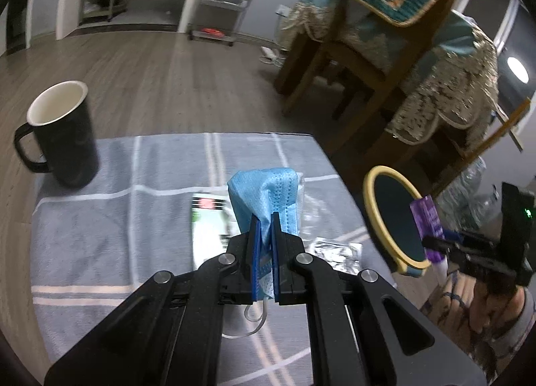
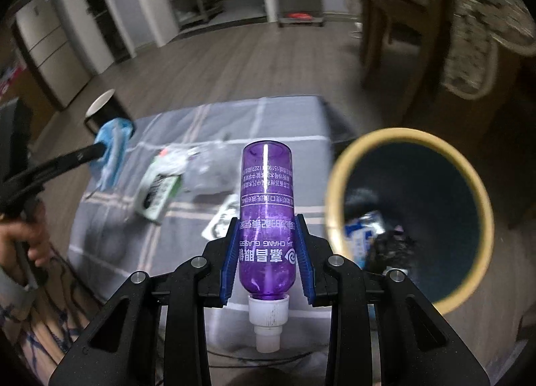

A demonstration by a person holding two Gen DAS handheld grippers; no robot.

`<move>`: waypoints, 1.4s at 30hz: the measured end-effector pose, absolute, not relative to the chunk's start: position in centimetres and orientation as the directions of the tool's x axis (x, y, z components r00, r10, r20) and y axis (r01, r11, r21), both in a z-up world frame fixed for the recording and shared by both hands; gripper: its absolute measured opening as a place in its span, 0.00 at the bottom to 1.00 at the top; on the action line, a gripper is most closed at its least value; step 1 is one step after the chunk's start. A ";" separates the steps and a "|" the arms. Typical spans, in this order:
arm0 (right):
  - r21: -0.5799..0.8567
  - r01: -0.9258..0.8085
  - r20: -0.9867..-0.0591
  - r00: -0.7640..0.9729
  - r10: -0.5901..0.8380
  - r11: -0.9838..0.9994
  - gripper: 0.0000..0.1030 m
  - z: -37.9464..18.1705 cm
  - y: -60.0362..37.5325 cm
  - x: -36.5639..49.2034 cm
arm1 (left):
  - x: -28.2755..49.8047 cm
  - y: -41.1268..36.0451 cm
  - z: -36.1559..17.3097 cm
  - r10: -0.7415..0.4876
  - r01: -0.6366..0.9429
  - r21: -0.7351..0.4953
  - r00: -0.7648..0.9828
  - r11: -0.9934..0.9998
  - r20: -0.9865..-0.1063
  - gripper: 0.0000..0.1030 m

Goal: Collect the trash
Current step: 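Carry mask and purple bottle over the bin and open both tools to drop them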

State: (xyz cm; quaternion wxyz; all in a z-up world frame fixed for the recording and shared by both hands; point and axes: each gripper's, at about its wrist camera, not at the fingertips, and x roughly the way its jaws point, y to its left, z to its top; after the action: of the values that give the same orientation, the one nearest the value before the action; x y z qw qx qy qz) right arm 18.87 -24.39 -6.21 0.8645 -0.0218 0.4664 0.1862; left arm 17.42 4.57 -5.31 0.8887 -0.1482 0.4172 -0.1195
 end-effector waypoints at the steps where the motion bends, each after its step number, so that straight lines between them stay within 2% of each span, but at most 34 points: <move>1: 0.135 -0.331 -0.814 0.501 0.295 0.934 0.32 -6.1 -25.0 19.0 | 17.5 4.0 -5.1 -0.344 0.100 -0.364 0.620 0.926 -0.705 0.05; 13: 0.223 -0.078 -0.780 0.584 0.226 0.972 0.32 -5.1 -36.0 21.2 | 18.3 -3.1 -3.1 -0.436 0.226 -0.378 0.578 0.898 -0.690 0.05; 18: 0.356 0.051 -0.759 0.599 0.257 0.933 0.33 -6.2 -40.6 21.7 | 19.5 -7.6 -2.8 -0.481 0.286 -0.387 0.538 0.876 -0.692 0.05; 21: 0.390 0.095 -0.752 0.607 0.257 0.916 0.33 -6.7 -41.8 22.2 | 20.3 -10.5 -2.7 -0.503 0.320 -0.388 0.515 0.864 -0.695 0.05; 31: 0.420 0.163 -0.743 0.626 0.235 0.893 0.33 -7.9 -43.7 22.8 | 24.1 -20.5 -5.0 -0.557 0.369 -0.427 0.415 0.826 -0.719 0.05; 42: 0.401 0.171 -0.783 0.574 0.240 0.900 0.33 -8.9 -43.8 23.8 | 27.5 -25.5 -9.7 -0.567 0.274 -0.499 0.330 0.822 -0.755 0.05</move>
State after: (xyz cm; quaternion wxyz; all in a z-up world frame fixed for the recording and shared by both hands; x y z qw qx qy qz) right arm 23.79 -43.79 -8.93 0.8586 0.2230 0.4612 0.0201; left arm 27.53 -25.54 -9.73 0.8029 -0.1423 0.5163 -0.2619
